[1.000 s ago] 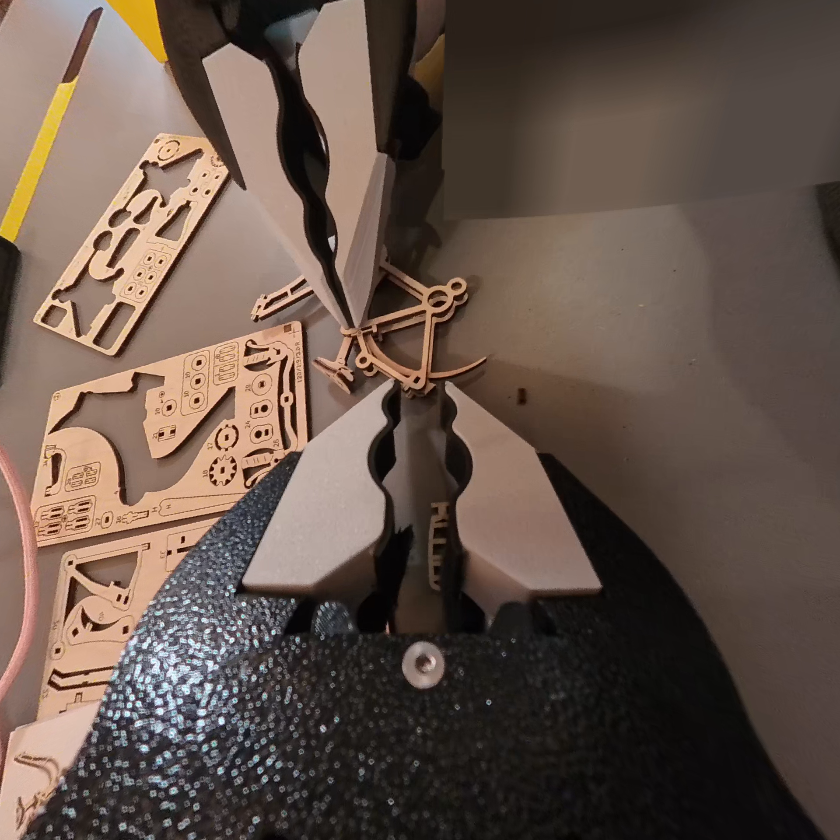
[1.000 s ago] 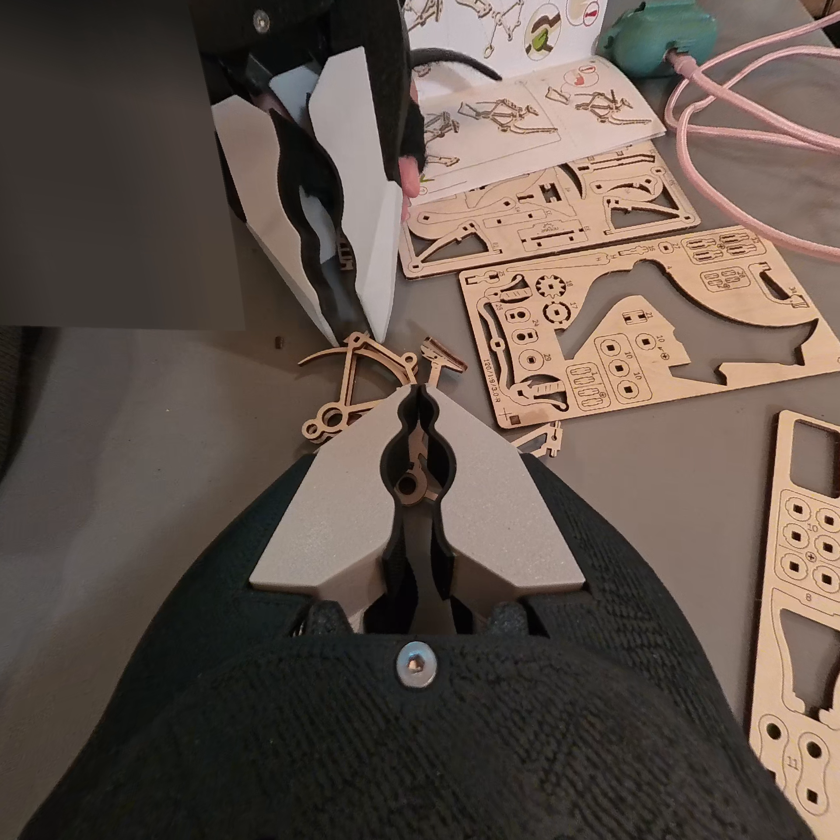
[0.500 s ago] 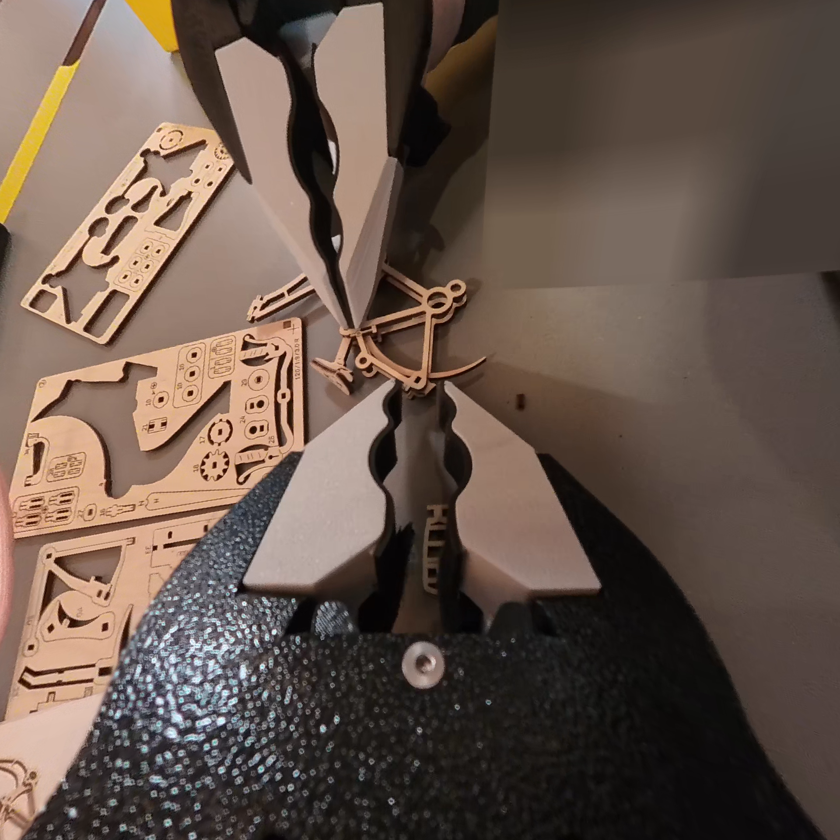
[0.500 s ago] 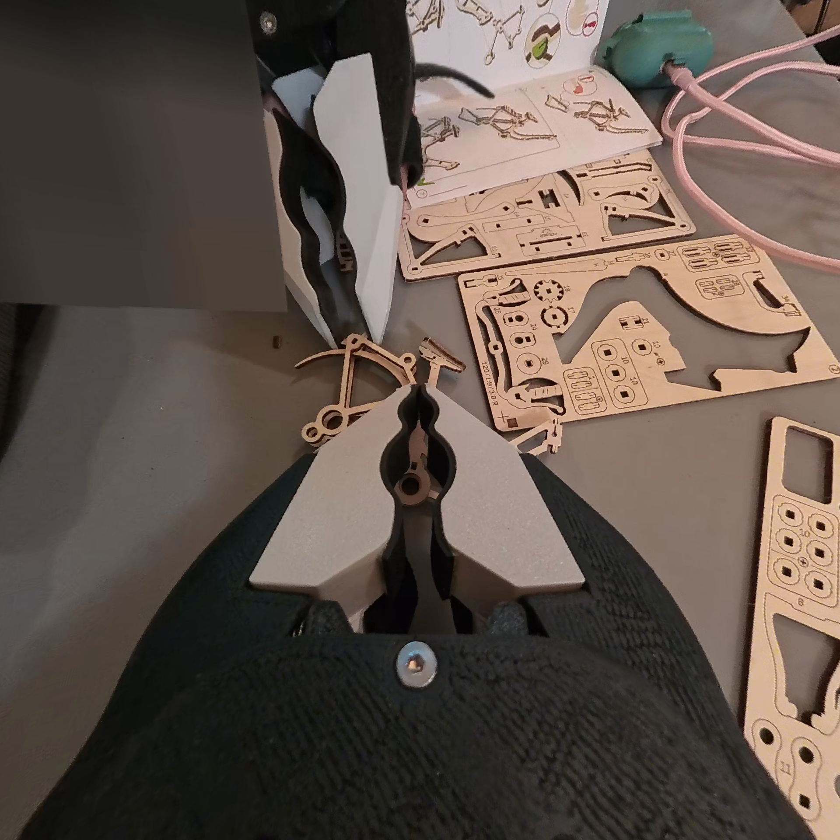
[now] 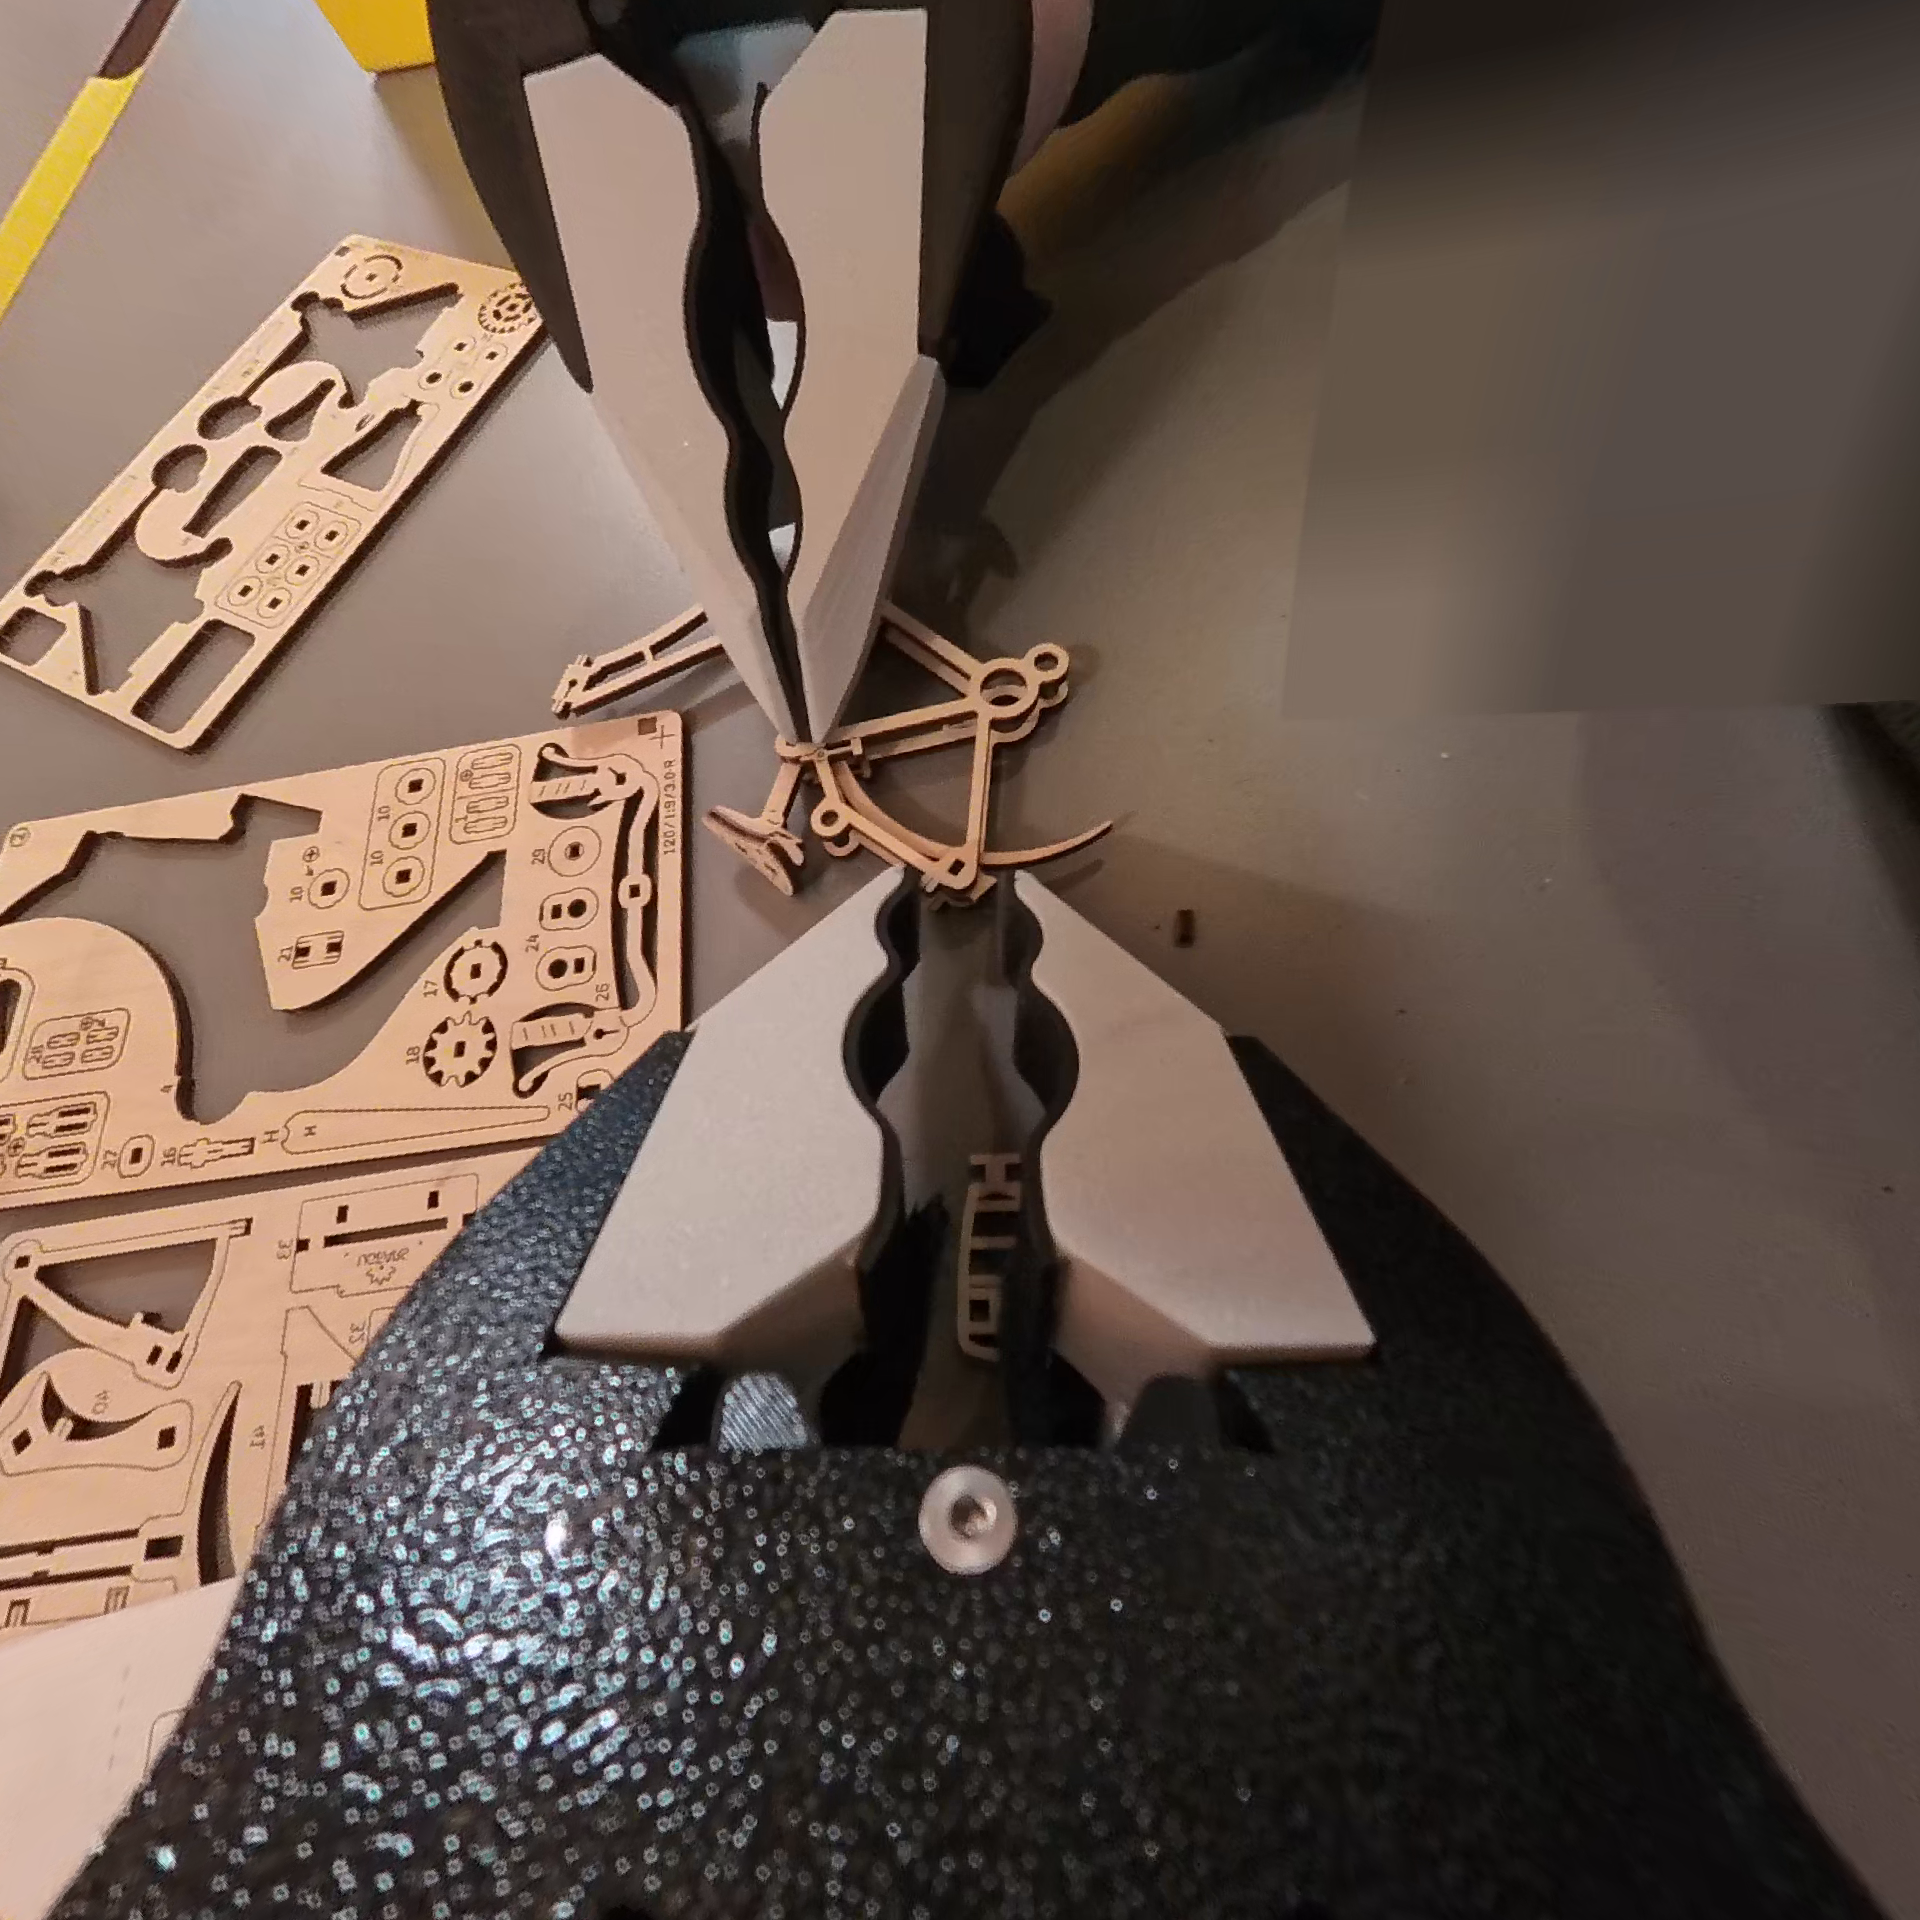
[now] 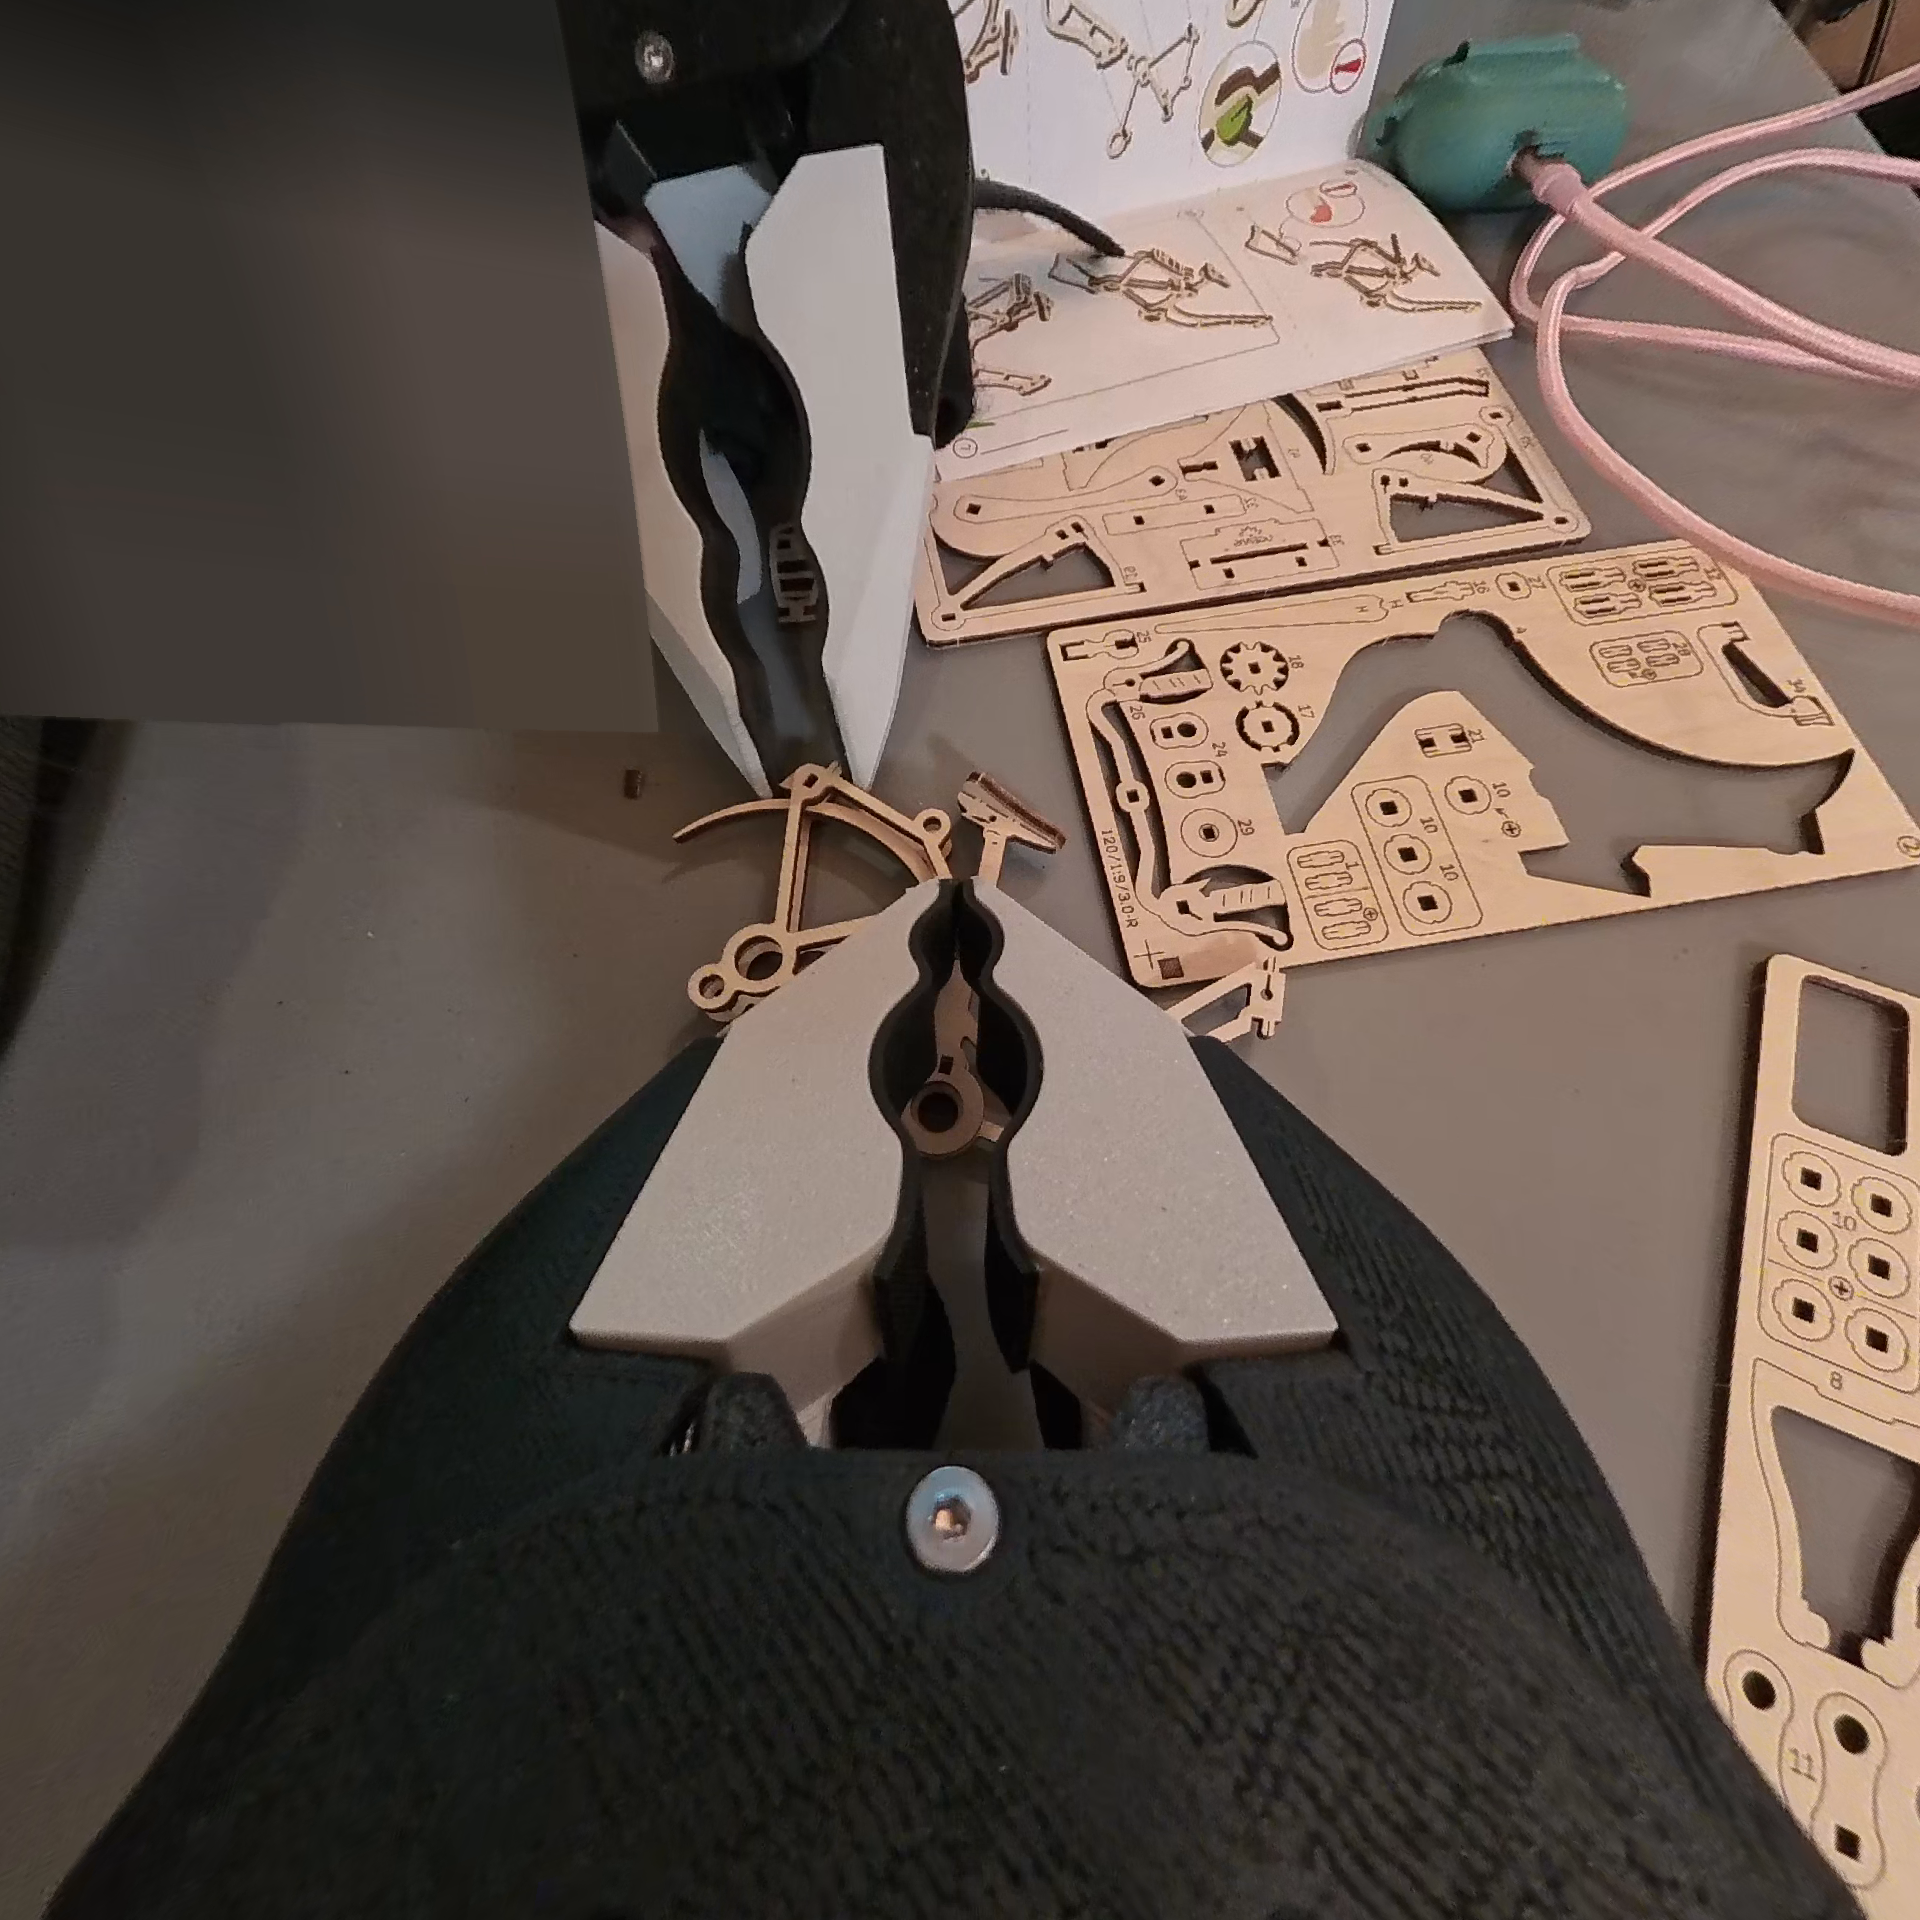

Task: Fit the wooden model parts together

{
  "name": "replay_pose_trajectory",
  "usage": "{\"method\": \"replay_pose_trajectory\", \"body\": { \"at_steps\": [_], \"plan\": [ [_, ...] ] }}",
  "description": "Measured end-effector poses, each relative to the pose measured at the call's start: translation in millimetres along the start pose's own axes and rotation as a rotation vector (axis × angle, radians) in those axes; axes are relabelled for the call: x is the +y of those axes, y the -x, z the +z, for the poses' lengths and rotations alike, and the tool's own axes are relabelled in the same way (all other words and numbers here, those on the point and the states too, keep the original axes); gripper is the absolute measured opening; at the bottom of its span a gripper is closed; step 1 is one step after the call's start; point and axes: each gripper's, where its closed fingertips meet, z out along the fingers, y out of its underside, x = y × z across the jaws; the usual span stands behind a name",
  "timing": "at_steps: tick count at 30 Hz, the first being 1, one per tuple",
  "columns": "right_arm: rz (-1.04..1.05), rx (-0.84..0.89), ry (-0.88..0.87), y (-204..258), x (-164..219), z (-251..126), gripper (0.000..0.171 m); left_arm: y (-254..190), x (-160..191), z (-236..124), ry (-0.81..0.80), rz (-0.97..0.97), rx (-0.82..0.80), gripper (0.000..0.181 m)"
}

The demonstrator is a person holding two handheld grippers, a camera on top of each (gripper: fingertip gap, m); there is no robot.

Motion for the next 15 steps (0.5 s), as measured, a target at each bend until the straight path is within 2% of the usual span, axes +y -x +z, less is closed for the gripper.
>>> {"method": "replay_pose_trajectory", "body": {
  "at_steps": [15],
  "plan": [
    [-0.069, 0.03, -0.001, 0.5, -0.1, -0.1, 0.0, 0.0, -0.7, -0.5, 0.002, 0.033, -0.016, 0.012]
  ]
}}
